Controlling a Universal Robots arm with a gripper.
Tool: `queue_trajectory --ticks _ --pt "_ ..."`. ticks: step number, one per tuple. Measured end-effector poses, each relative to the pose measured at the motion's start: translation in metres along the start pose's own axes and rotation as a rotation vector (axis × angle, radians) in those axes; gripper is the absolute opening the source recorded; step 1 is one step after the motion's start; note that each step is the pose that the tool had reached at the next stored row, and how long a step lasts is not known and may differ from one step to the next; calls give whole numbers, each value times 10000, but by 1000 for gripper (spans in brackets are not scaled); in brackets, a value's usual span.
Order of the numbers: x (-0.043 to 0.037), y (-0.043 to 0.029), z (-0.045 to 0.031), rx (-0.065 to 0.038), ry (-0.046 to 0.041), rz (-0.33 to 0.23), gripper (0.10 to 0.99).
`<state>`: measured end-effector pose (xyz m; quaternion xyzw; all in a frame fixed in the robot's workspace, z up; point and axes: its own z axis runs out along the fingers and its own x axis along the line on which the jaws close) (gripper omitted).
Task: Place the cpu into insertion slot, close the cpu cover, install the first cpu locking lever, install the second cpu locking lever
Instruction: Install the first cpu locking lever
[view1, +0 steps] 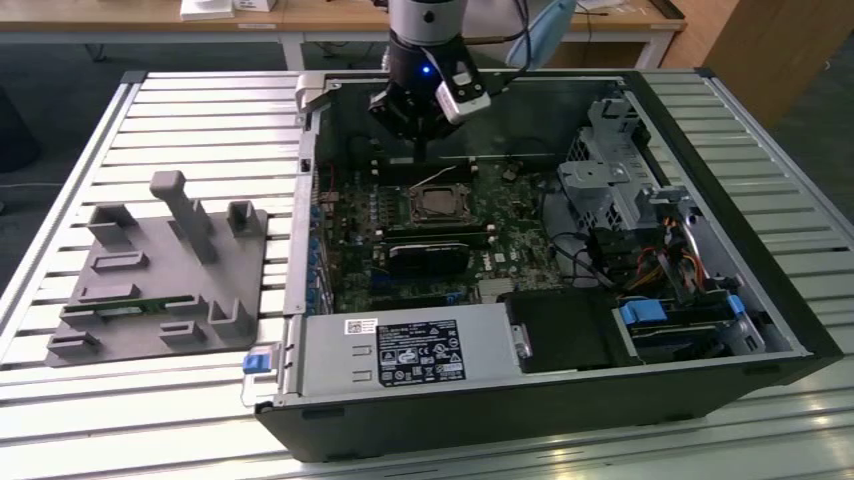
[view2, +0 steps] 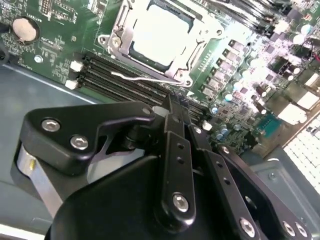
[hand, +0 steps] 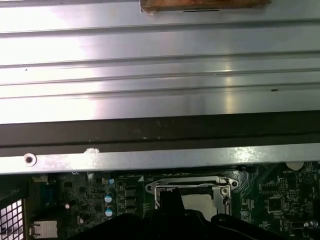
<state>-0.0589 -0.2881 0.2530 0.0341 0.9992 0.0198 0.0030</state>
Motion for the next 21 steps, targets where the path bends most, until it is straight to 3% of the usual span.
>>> queue_trajectory --ticks 3,4,11,21 --pt "0 -7 6 -479 29 2 106" --pt "-1 -11 10 -553 21 2 106" --pt "-1 -14 54 -571 -122 -553 106" --pt "-18 -24 135 -573 -155 -655 106"
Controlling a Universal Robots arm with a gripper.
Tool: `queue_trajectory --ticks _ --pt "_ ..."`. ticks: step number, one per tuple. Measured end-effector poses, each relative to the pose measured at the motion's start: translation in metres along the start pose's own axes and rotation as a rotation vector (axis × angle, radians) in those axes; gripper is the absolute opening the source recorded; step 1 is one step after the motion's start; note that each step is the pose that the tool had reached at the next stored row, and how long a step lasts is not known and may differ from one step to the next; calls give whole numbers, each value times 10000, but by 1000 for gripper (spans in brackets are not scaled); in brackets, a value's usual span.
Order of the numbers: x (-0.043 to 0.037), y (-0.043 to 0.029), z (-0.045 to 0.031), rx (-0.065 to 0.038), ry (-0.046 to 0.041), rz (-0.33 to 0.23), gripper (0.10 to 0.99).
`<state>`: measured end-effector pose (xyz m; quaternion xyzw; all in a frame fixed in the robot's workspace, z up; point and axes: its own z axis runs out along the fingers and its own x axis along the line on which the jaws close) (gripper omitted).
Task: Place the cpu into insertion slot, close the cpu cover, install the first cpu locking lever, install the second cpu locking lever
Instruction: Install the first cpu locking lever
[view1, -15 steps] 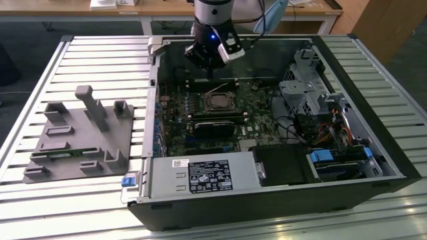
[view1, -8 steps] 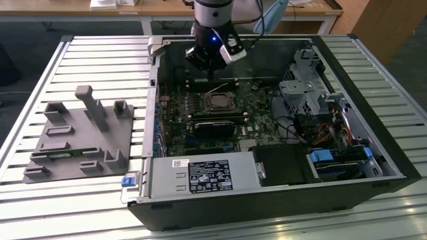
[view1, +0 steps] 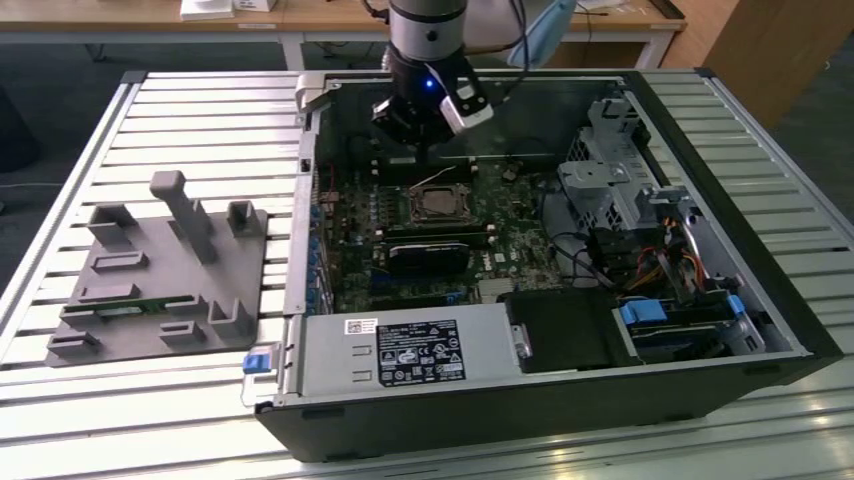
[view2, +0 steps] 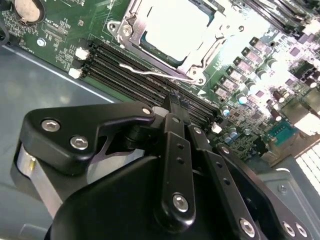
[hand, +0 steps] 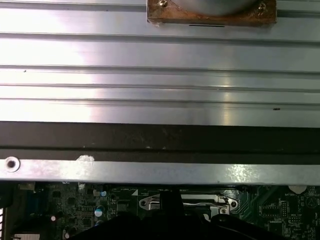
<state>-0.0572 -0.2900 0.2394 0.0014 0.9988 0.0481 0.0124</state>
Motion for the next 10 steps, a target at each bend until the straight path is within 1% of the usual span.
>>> queue_trajectory --ticks 4,7,10 --pt "-62 -2 20 1 0 1 106" --pt "-93 -4 40 1 1 0 106" --pt "-100 -6 66 0 0 0 106"
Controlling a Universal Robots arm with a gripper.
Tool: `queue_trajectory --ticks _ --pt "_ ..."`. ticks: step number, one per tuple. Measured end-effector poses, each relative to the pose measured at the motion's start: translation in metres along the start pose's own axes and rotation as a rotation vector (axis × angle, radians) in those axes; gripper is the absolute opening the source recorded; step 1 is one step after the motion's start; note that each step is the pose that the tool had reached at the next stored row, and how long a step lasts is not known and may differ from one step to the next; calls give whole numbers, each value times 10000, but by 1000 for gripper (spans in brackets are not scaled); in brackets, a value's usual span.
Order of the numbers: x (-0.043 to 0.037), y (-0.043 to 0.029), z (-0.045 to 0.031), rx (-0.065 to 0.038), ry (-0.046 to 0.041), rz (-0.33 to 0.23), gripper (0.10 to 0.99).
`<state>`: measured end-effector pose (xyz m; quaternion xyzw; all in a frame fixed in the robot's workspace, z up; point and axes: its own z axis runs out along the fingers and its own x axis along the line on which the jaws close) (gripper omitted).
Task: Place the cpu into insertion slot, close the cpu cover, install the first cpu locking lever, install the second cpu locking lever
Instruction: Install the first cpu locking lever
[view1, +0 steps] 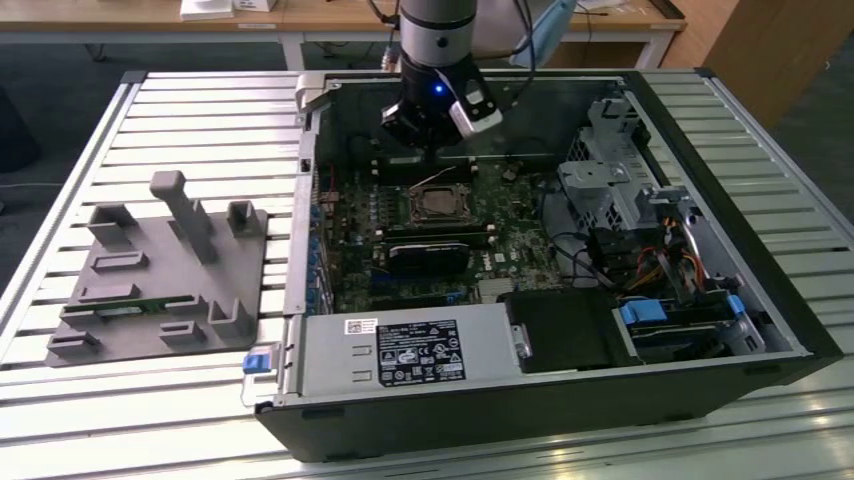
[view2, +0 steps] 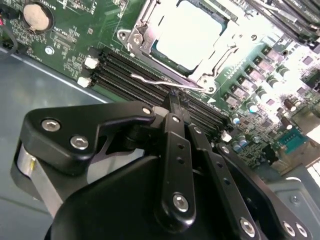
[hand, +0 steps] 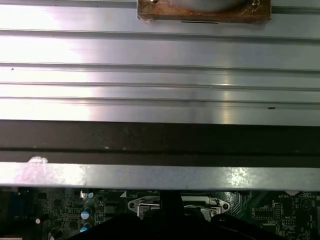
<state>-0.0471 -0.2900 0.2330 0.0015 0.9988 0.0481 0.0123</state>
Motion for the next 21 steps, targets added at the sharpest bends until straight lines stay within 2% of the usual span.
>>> queue_trajectory --ticks 16,21 --pt "0 -4 37 0 -2 -1 106" --pt "-32 6 63 1 -2 -3 106"
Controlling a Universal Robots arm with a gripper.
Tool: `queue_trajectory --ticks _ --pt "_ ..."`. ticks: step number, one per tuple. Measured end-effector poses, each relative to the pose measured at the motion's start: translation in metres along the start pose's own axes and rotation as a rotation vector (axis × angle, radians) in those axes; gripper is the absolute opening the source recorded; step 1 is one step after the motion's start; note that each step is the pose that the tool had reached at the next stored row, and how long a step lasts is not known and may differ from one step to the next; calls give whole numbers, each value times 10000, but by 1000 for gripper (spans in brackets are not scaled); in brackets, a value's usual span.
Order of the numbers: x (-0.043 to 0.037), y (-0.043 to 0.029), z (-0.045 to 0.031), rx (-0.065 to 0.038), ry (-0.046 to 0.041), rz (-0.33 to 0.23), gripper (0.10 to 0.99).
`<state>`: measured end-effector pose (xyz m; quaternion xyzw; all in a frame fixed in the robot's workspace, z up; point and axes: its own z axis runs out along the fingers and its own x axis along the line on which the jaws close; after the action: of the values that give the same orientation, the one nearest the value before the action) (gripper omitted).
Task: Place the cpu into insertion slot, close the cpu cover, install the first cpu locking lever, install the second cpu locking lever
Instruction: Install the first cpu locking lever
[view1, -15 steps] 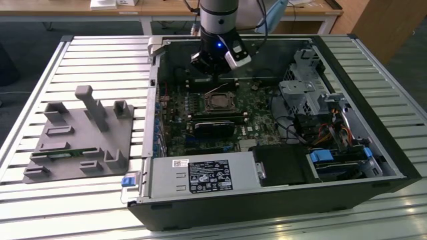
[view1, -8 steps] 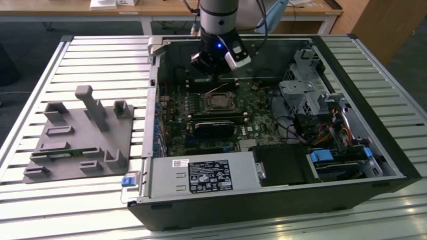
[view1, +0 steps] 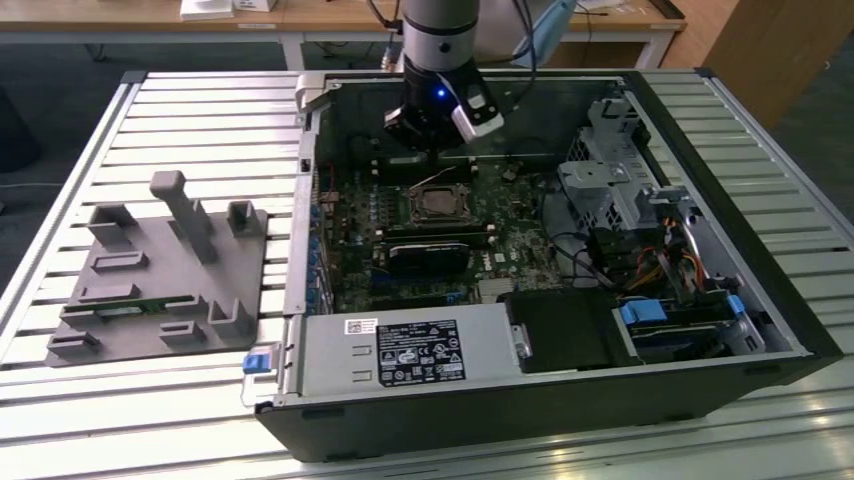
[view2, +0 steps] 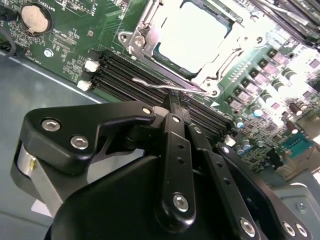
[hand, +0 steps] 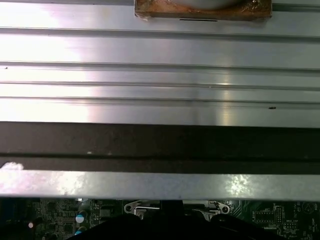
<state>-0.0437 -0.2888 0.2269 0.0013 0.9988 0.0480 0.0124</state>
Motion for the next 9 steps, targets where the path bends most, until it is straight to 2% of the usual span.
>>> queue_trajectory --ticks 9 --pt "-78 5 25 -1 0 0 106"
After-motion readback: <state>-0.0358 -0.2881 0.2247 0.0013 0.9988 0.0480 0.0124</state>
